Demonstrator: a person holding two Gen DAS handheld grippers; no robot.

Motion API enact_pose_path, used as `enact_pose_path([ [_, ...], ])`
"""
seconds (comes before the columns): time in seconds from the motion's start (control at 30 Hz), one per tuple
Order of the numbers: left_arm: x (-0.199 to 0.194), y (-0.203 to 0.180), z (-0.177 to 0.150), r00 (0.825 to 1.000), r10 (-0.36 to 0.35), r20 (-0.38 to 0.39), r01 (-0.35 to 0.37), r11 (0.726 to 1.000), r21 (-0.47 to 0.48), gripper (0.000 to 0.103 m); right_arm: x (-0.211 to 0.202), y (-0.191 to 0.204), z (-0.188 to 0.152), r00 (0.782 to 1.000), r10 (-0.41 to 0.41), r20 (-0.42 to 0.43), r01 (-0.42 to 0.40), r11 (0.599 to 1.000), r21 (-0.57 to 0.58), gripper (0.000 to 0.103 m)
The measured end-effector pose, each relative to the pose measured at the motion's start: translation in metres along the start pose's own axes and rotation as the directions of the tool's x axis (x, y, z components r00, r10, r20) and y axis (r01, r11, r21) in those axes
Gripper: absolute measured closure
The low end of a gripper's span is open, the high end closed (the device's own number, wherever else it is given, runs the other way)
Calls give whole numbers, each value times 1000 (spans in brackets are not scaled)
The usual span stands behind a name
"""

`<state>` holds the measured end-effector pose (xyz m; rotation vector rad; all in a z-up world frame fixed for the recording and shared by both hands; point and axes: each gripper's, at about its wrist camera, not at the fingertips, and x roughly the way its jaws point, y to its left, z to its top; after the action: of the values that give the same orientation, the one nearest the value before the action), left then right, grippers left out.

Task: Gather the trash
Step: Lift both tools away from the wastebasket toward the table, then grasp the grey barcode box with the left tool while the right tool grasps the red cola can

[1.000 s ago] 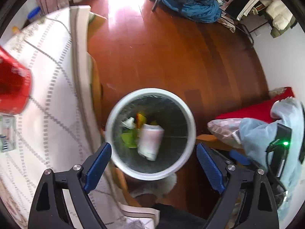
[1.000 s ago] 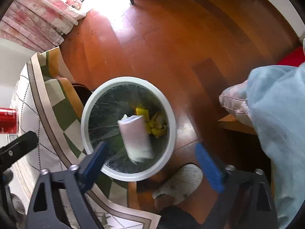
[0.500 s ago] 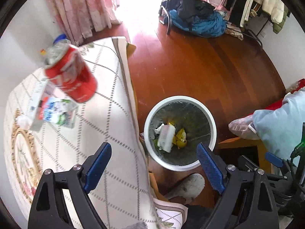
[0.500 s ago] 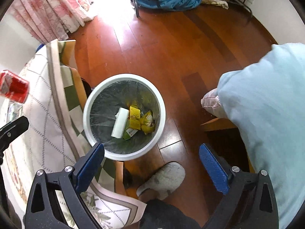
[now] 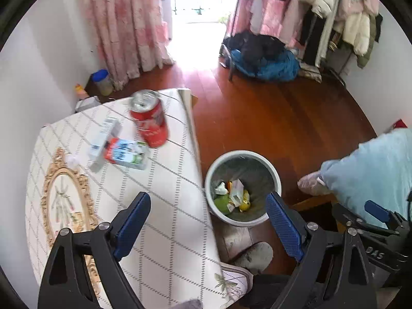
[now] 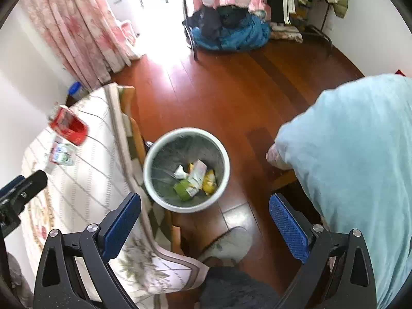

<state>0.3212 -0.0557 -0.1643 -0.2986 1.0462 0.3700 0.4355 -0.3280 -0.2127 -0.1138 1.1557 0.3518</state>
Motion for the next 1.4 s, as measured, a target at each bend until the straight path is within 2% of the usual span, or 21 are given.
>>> enact_pose_path([
  [0.13, -17, 34, -3, 999, 36, 28, -35, 998, -52, 12, -27, 27, 7, 998, 45, 36, -44, 999, -26, 2],
  [0.3, -11, 105, -14, 989, 147, 31, -141, 978, -156, 12, -29, 85, 14, 993, 113, 28, -109, 989, -104, 2],
  [0.4, 5, 147, -18, 978, 207, 0, -202, 958, -205, 11, -12, 129, 19, 988, 156, 6, -153, 975, -158, 2],
  [0.43, 13, 166, -17, 973, 231, -16, -229, 947, -224, 8, -6, 145, 21, 984, 177, 1, -175, 969, -177, 2],
  [0.47, 19, 178, -16, 968, 248, -29, -248, 940, -233, 0, 3, 160, 23, 983, 185, -4, -182, 963, -198, 2],
  [0.7, 71, 255, 7, 914, 395, -95, -407, 883, -234, 0, 80, 261, 54, 977, 211, 14, -200, 943, -265, 2],
  [0.8, 92, 271, 20, 900, 420, -117, -436, 875, -209, 0, 108, 291, 69, 977, 211, 21, -199, 944, -263, 2],
  [0.9, 111, 279, 30, 899, 416, -138, -436, 881, -185, 0, 135, 318, 85, 980, 199, 31, -183, 944, -274, 2],
  [1.0, 128, 278, 40, 912, 381, -153, -403, 901, -159, 0, 154, 330, 96, 980, 198, 15, -188, 948, -258, 2],
  [1.03, 134, 275, 44, 922, 355, -155, -377, 914, -149, 0, 163, 332, 99, 980, 199, 3, -192, 950, -248, 3],
  [1.1, 143, 268, 49, 933, 317, -172, -340, 932, -124, 0, 172, 333, 103, 980, 197, -6, -193, 951, -242, 29],
  [1.13, 146, 264, 52, 940, 293, -175, -315, 942, -113, 0, 173, 332, 105, 981, 193, 2, -187, 953, -238, 31],
  [1.23, 163, 249, 65, 956, 215, -202, -232, 970, -67, 1, 173, 320, 112, 982, 186, -3, -183, 961, -209, 32],
  [1.33, 183, 237, 80, 960, 160, -231, -173, 984, -35, 1, 171, 306, 118, 987, 158, -4, -156, 969, -189, 32],
  [1.37, 187, 236, 85, 963, 135, -231, -150, 988, -45, 3, 170, 302, 120, 988, 153, -8, -151, 970, -189, 32],
  [1.4, 192, 234, 89, 960, 135, -245, -150, 988, -45, 7, 170, 299, 121, 990, 144, -8, -143, 971, -191, 32],
])
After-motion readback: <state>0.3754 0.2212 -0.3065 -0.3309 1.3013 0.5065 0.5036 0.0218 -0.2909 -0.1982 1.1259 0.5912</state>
